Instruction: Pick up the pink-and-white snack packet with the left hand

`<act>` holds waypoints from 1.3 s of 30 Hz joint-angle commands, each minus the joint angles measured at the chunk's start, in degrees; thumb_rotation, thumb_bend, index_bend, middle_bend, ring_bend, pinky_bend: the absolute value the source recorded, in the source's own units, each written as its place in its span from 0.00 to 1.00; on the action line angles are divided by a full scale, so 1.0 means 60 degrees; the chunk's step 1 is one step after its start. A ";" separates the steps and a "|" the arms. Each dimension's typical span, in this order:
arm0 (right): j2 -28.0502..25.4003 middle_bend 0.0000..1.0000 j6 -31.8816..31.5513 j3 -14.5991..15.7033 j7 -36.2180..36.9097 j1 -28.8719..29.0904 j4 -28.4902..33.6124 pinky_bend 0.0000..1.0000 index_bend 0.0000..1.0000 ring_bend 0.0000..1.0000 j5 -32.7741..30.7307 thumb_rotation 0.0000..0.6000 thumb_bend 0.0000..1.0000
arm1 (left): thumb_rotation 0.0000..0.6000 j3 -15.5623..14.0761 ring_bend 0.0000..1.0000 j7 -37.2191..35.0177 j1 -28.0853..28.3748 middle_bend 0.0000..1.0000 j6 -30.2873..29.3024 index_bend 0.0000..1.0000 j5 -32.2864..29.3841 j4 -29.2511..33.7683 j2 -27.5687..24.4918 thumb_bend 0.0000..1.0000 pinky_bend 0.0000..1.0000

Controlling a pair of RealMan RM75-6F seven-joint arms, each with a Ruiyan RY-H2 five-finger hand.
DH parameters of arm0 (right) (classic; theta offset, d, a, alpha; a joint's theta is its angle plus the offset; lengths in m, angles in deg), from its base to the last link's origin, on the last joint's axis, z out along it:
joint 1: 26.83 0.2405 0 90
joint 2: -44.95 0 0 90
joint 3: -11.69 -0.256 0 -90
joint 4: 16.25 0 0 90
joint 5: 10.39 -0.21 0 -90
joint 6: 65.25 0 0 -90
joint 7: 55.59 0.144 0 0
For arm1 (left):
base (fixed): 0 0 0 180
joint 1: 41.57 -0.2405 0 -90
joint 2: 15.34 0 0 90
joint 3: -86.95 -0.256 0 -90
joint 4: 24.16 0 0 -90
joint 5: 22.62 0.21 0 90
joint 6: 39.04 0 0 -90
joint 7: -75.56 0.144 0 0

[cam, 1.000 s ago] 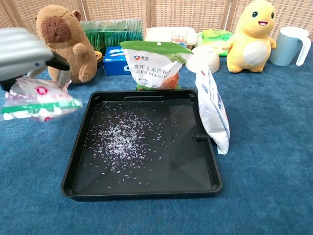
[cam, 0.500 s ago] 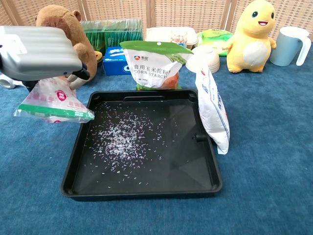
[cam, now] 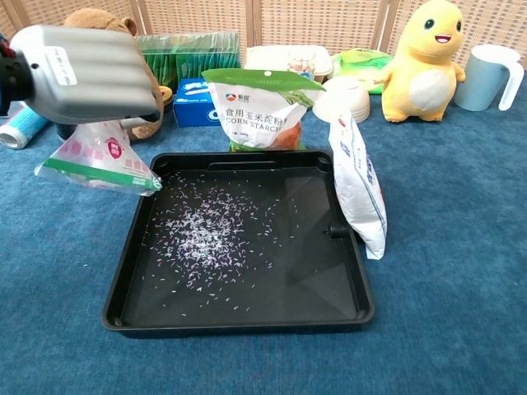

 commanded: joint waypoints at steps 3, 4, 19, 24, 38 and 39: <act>-0.0051 0.05 -0.0049 0.0024 0.0095 -0.0027 0.0007 0.09 0.03 0.07 0.0052 1.00 0.00 | 1.00 -0.0835 0.63 0.1045 0.0796 0.72 -0.0317 0.94 0.0568 -0.0043 0.0126 0.58 0.62; -0.0060 0.05 -0.0071 0.0027 0.0102 -0.0037 0.0012 0.09 0.03 0.07 0.0065 1.00 0.00 | 1.00 -0.0917 0.62 0.1072 0.0845 0.72 -0.0299 0.94 0.0664 -0.0126 0.0188 0.57 0.62; -0.0141 0.04 -0.0138 0.0012 0.0259 -0.0082 -0.0030 0.09 0.03 0.07 0.0034 1.00 0.00 | 1.00 -0.1041 0.62 -0.0470 0.0777 0.72 -0.0921 0.94 0.0990 -0.0508 0.0797 0.57 0.62; -0.0147 0.04 -0.0108 0.0012 0.0295 -0.0075 -0.0048 0.09 0.03 0.07 0.0013 1.00 0.00 | 1.00 -0.0843 0.62 -0.2594 0.0144 0.72 -0.1572 0.94 0.1351 -0.0424 0.0679 0.56 0.62; -0.0061 0.04 -0.0020 0.0079 0.0030 -0.0059 0.0006 0.09 0.03 0.07 0.0074 1.00 0.00 | 1.00 -0.0752 0.58 -1.0750 -0.2669 0.72 -0.3950 0.94 0.2861 -0.2204 0.1300 0.49 0.59; -0.0052 0.04 -0.0020 0.0076 0.0009 -0.0058 0.0009 0.09 0.03 0.07 0.0070 1.00 0.00 | 1.00 -0.0748 0.57 -1.1187 -0.2883 0.72 -0.4227 0.94 0.3003 -0.2489 0.1514 0.48 0.59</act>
